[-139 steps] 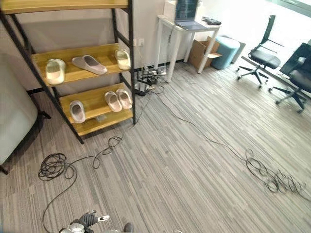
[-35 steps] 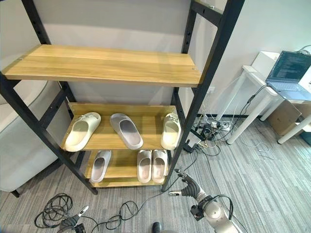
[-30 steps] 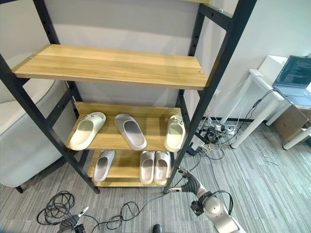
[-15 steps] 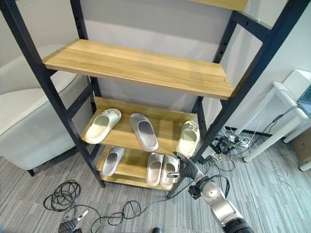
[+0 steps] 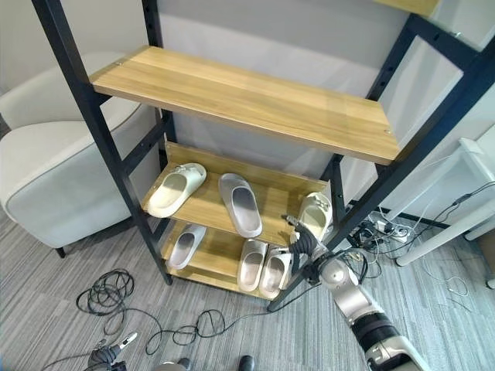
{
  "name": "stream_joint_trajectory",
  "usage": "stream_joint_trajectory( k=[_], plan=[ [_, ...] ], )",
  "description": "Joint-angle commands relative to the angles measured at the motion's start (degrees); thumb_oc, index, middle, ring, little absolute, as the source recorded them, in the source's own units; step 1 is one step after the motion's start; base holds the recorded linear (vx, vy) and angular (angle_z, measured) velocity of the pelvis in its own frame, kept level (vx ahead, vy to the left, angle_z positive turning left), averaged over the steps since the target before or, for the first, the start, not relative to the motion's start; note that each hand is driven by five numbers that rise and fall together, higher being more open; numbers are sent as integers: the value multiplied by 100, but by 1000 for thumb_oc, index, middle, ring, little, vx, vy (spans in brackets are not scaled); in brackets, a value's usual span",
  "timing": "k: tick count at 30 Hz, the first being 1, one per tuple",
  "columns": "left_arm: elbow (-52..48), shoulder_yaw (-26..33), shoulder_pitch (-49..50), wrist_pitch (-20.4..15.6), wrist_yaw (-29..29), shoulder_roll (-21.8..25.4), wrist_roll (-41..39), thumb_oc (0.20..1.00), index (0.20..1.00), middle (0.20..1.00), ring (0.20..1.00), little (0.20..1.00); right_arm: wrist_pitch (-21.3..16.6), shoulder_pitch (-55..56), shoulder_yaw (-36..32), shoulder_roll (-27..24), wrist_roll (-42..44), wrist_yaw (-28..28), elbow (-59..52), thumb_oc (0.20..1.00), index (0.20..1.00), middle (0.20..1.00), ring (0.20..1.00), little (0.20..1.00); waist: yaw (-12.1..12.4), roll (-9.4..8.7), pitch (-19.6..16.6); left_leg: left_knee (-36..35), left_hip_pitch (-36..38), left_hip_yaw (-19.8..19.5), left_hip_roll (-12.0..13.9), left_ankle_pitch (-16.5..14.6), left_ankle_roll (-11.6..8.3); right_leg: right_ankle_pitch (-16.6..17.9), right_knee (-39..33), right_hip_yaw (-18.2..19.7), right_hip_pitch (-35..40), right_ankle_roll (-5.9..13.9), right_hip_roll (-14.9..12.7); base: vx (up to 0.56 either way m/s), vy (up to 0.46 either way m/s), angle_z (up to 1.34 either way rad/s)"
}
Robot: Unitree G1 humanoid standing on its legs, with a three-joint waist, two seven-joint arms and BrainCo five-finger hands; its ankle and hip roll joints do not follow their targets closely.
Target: Arrange the slippers neatly on the shoe rack.
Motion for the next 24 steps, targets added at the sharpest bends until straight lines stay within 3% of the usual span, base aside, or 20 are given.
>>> stream_joint_trajectory(
  k=[1, 15, 24],
  plan=[
    [79, -342, -273, -185, -56, 172, 200, 1000, 1000, 1000, 1000, 1000, -130, -699, 15, -309, 120, -257, 43, 1000, 1000, 1000, 1000, 1000, 137, 95, 93, 81, 150, 193, -29, -189, 67, -706, 854, 87, -129, 372, -163, -31, -1, 25],
    [-143, -708, -529, -449, -15, 301, -172, 1000, 1000, 1000, 1000, 1000, -35, -2728, 533, -786, 378, -512, 1112, 1000, 1000, 1000, 1000, 1000, 192, 270, 738, 465, -698, 75, -184, -74, 57, -713, 1266, -20, -874, 358, -264, -52, 17, 10],
    [-196, -842, -607, -550, 9, 335, -247, 1000, 1000, 1000, 1000, 1000, -44, -3463, 734, -921, 459, -669, 1694, 1000, 1000, 1000, 1000, 1000, 190, 376, 989, 563, -1020, 124, -237, -15, 63, -679, 1464, 54, -1239, 378, -326, -27, 10, 1]
  ],
)
